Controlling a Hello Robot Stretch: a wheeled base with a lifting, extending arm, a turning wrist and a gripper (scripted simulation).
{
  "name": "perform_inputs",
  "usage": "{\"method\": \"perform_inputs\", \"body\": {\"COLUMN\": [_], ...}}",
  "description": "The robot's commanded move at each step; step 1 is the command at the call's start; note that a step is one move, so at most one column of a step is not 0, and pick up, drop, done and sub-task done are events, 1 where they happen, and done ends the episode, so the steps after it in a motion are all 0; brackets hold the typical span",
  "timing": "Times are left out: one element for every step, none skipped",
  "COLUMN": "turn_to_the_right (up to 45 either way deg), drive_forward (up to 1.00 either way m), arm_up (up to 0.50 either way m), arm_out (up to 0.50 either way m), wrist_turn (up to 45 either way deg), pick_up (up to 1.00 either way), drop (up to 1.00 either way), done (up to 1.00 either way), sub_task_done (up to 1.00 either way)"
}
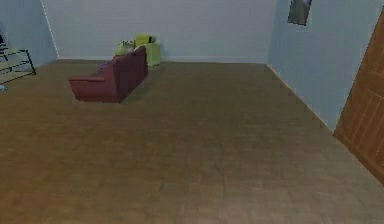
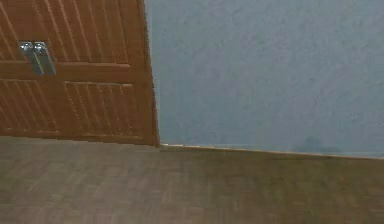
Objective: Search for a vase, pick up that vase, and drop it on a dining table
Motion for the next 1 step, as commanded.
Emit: {"method": "perform_inputs", "body": {"turn_to_the_right": [-42.0], "drive_forward": [0.0], "arm_up": [0.0], "arm_out": [0.0], "wrist_turn": [0.0], "pick_up": [0.0], "drop": [0.0], "done": [0.0], "sub_task_done": [0.0]}}
